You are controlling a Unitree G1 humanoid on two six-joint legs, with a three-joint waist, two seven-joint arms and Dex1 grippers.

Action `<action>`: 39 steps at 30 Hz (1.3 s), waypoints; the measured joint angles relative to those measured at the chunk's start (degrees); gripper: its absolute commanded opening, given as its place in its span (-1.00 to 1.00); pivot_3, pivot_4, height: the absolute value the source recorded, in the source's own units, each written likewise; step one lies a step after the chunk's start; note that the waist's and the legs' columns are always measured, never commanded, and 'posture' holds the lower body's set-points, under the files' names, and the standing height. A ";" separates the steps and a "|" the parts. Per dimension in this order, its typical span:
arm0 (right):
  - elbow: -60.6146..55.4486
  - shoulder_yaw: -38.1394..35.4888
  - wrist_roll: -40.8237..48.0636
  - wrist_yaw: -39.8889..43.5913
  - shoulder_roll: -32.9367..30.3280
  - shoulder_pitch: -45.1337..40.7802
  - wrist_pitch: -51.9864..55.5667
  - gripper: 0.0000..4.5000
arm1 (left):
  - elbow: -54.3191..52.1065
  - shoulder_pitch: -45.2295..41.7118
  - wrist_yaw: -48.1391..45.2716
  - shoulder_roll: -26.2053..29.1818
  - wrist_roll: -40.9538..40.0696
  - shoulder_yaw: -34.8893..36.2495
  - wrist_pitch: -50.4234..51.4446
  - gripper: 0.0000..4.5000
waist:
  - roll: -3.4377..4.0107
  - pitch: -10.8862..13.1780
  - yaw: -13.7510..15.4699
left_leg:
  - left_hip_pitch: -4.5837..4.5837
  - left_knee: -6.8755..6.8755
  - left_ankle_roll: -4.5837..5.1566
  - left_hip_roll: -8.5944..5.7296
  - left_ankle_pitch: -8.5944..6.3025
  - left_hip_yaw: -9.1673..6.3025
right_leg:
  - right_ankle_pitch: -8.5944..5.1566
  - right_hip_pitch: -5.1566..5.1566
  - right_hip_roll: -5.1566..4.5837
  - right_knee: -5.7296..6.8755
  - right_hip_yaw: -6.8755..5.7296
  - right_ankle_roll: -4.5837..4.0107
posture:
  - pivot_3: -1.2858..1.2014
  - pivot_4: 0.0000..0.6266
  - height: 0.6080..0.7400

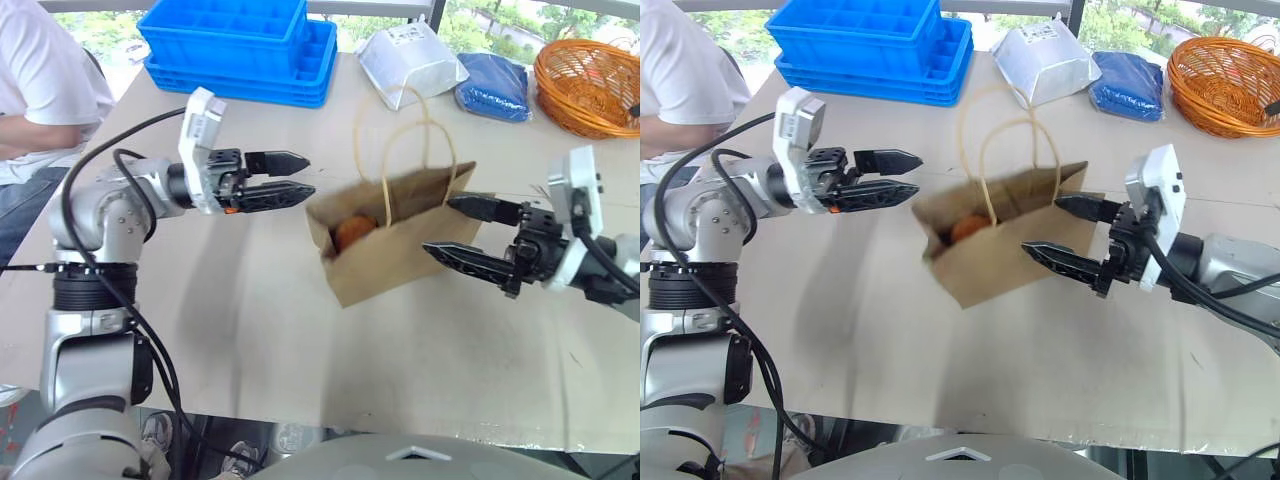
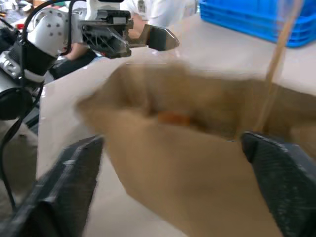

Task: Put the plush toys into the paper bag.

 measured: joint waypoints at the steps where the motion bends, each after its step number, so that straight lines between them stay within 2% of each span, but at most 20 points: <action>1: -0.69 -0.04 -0.64 1.21 -0.46 1.19 -0.08 0.13 | -0.77 0.02 0.00 0.60 -0.86 0.69 1.14 1.00 | 0.00 0.00 0.07 | 0.01 0.03 0.01 0.00 -0.01 0.01 | 0.00 0.02 0.00 0.00 0.00 0.00 | 0.03 -0.52 1.00; 7: -3.20 4.77 -7.95 7.86 -0.47 3.27 -2.31 -0.97 | -6.61 6.10 -1.12 2.23 -1.23 -0.39 1.52 1.00 | 0.00 0.00 -0.30 | 0.11 0.02 -0.03 -0.01 0.02 0.01 | -0.01 0.08 0.04 0.01 0.04 0.01 | 0.03 -0.52 1.00; 11: -3.21 10.34 -15.34 12.88 -0.99 2.98 -4.30 -0.97 | -8.84 7.52 -2.42 2.03 1.10 -3.66 -1.69 1.00 | 0.00 0.00 -0.06 | 0.10 0.04 -0.01 -0.04 0.01 0.01 | -0.01 0.08 0.07 0.01 0.03 0.00 | 0.03 -0.52 1.00; 14: -2.18 18.05 -23.24 17.14 -0.19 -0.50 -6.71 -0.97 | -8.96 7.61 -3.92 1.60 3.13 -5.78 -4.67 1.00 | -0.03 -0.02 -0.11 | 0.13 0.05 0.02 -0.07 -0.01 0.02 | -0.01 0.08 0.31 0.01 0.06 0.00 | 0.03 -0.52 1.00; 18: 4.99 28.05 -32.75 20.17 6.89 -8.35 -10.18 -0.97 | -9.69 7.85 -6.18 1.67 3.24 -7.45 -4.88 1.00 | -0.05 -0.04 -0.49 | 0.12 0.10 0.04 -0.07 -0.02 0.06 | -0.01 0.04 0.52 0.04 0.17 -0.02 | 0.03 -0.52 1.00; 21: 8.98 31.63 -36.30 21.34 11.10 -11.24 -11.25 -0.97 | -10.14 8.38 -7.36 3.13 3.11 -7.35 -4.77 1.00 | -0.04 -0.03 -0.22 | 0.11 0.08 0.01 -0.02 -0.01 0.05 | -0.01 -0.01 0.50 0.08 0.14 -0.03 | 0.03 -0.52 1.00; 22: 10.69 32.31 -37.21 21.53 13.66 -12.56 -11.64 -0.97 | -10.19 8.92 -7.71 3.75 3.08 -7.11 -4.69 1.00 | -0.04 -0.03 -0.20 | 0.09 0.08 0.00 -0.02 0.00 0.06 | -0.01 -0.01 0.46 0.07 0.14 -0.03 | 0.03 -0.52 1.00; 29: 14.51 33.35 -39.65 21.83 18.46 -14.20 -12.61 -0.97 | -13.64 12.94 -8.68 5.76 5.13 -6.62 -8.93 1.00 | -0.03 -0.02 0.03 | 0.07 0.09 -0.01 -0.04 0.01 0.08 | -0.01 -0.01 0.36 0.08 0.10 -0.03 | 0.03 -0.52 1.00; 33: 14.89 33.03 -40.09 21.52 20.72 -14.72 -12.54 -0.97 | -18.58 16.07 -5.34 4.30 6.30 -6.32 -11.84 1.00 | -0.03 -0.02 0.14 | 0.08 0.10 -0.01 -0.04 0.00 0.09 | 0.00 0.00 0.32 0.11 0.12 -0.03 | 0.03 -0.52 1.00; 39: 15.14 31.80 -39.17 21.55 23.07 -14.97 -12.06 -0.97 | -24.00 21.58 2.97 1.49 13.08 -7.09 -17.71 1.00 | -0.02 -0.03 0.15 | 0.15 0.10 0.00 -0.04 0.00 0.13 | 0.00 0.00 0.22 0.19 0.16 -0.04 | 0.03 -0.52 1.00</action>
